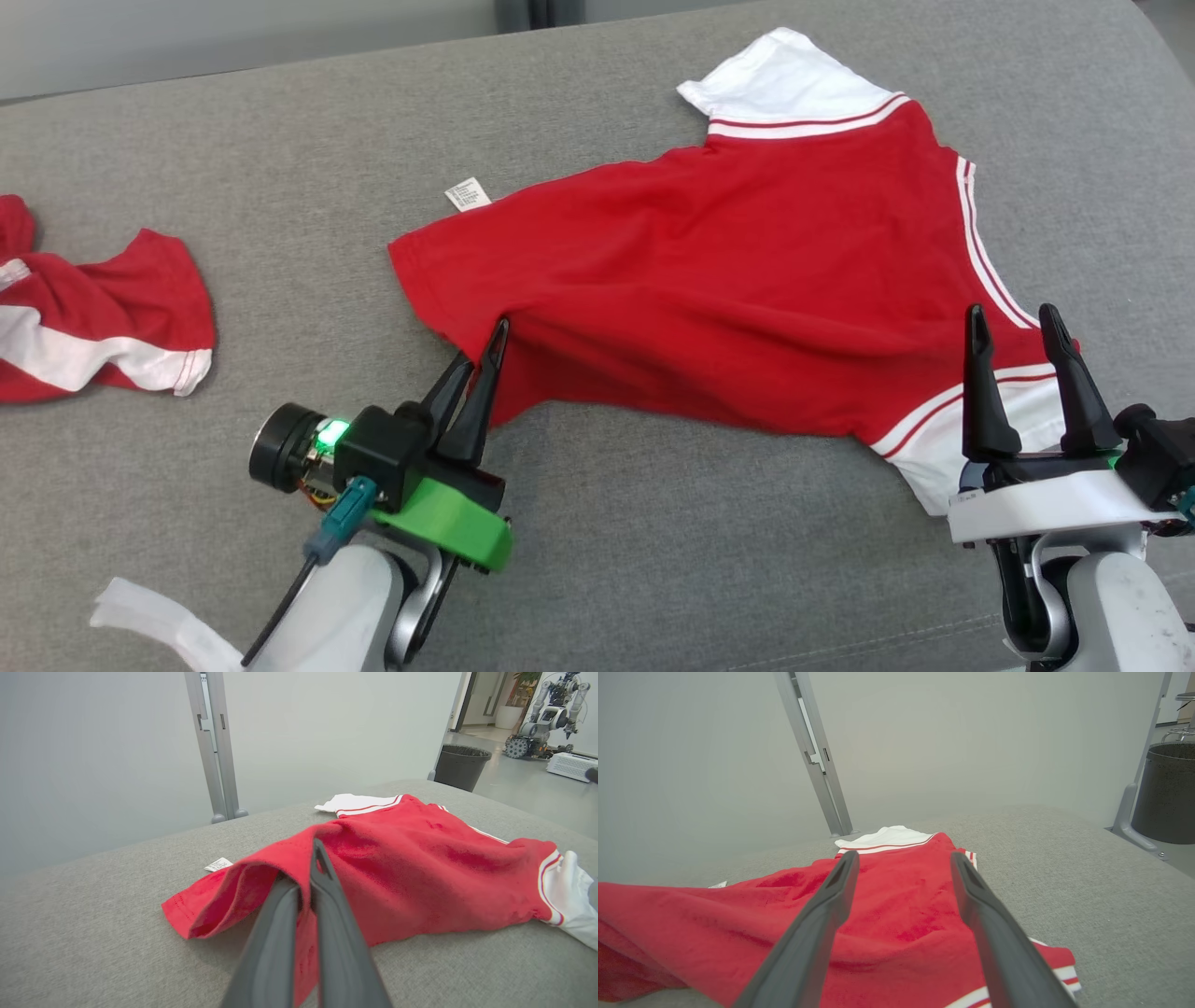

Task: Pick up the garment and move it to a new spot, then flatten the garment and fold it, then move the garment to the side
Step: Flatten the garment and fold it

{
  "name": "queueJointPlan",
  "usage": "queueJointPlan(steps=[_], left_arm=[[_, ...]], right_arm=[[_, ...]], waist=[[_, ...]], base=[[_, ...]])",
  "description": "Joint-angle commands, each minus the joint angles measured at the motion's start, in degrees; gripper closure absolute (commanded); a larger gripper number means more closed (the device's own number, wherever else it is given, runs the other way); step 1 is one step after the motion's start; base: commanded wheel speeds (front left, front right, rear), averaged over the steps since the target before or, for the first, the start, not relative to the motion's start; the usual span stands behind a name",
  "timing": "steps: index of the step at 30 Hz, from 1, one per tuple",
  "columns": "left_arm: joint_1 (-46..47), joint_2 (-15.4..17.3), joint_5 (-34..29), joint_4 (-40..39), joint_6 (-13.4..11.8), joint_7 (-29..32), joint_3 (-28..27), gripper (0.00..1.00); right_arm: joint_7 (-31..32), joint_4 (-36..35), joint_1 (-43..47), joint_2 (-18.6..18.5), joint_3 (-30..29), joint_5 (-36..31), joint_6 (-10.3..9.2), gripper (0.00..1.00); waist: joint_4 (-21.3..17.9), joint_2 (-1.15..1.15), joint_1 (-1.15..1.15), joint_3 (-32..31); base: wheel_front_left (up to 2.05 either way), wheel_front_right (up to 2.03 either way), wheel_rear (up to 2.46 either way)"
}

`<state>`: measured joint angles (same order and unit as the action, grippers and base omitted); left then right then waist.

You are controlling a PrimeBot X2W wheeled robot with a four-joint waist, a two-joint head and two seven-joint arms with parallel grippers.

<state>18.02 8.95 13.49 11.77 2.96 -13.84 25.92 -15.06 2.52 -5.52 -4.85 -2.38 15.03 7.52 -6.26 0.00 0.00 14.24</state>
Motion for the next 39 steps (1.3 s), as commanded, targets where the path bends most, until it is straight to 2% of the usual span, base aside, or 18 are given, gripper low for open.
queueJointPlan(steps=[1,8,14,22,30,37,38,39], left_arm=[[-2.0,1.3,-0.7,-2.3,-0.8,1.0,0.0,1.00],[-10.3,5.3,-1.1,-15.5,-4.6,7.1,-1.0,1.00],[-12.0,6.7,-0.7,-17.5,-5.5,8.2,-1.8,1.00],[-6.6,6.1,0.3,-9.3,-4.6,4.2,-3.2,1.00],[1.5,4.9,1.9,4.6,-3.5,-0.1,-5.9,1.00],[6.2,3.6,1.5,15.2,-1.9,-1.4,-6.7,1.00],[6.6,3.4,1.3,15.9,-2.0,-1.3,-7.1,0.83],[6.7,3.3,1.0,16.8,-2.1,-1.3,-7.4,0.00]], right_arm=[[-0.1,-0.1,0.7,-0.2,-0.1,-0.2,-0.06,0.00],[-0.1,-0.4,0.6,-0.1,-1.4,0.1,-0.06,0.00],[-0.1,0.3,-0.9,-0.3,-1.0,0.4,-0.06,0.00],[-0.1,1.9,-3.0,-0.9,0.0,0.5,-0.06,0.00],[-0.1,4.0,-3.9,-0.9,0.1,0.4,-0.06,0.00],[-0.1,5.7,-4.2,-0.7,0.4,0.2,-0.06,0.00],[-0.1,6.0,-4.1,-0.7,0.4,0.2,-0.06,0.00],[-0.1,6.2,-4.0,-0.7,0.5,0.1,-0.06,0.00]], waist=[[2.4,0.00,0.00,-1.3],[3.9,0.00,0.00,-0.1],[3.9,0.00,0.00,1.2],[2.0,0.00,0.00,3.2],[0.0,0.00,0.00,3.9],[-0.8,0.00,0.00,3.4],[-0.8,0.00,0.00,3.3],[-0.8,0.00,0.00,3.1]], base=[[0.00,0.00,0.00],[0.00,0.00,0.00],[0.00,0.00,0.00],[0.00,0.00,0.00],[0.00,0.00,0.00],[0.00,0.00,0.00],[0.00,0.00,0.00],[0.00,0.00,0.00]])
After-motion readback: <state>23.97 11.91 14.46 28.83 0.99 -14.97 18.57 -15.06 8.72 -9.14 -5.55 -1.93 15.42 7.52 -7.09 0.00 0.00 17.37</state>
